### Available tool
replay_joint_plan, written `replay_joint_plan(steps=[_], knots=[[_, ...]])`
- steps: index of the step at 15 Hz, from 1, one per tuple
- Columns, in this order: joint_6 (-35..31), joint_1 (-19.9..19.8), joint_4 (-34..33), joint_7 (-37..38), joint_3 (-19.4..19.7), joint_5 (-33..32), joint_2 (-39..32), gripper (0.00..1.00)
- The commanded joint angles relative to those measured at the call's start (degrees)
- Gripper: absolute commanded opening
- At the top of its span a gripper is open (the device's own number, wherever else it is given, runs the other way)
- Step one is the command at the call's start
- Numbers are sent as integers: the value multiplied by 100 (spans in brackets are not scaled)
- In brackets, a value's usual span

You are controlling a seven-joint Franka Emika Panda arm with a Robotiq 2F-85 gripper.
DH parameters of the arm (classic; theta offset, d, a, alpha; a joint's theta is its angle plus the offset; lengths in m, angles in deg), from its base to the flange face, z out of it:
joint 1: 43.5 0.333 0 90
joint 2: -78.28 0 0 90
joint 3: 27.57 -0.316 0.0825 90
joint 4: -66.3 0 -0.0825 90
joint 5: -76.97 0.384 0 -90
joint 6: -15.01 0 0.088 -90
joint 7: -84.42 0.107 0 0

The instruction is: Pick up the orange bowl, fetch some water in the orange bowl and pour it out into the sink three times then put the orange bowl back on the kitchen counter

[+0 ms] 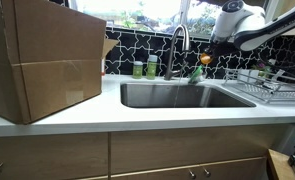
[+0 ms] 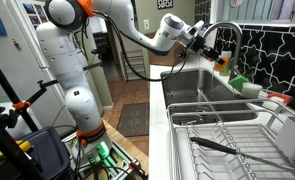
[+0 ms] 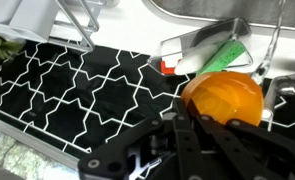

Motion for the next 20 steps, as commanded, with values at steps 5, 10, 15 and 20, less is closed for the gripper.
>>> replay_joint_plan(steps=[5,10,15,20], knots=[[292,15,839,995,-248,-1965,501,1],[362,31,1030,1065,-275,-2183,606,1],[250,53,1146,946,-245,-1798,715,1],[391,186,1248,3,-192,369,866,1]])
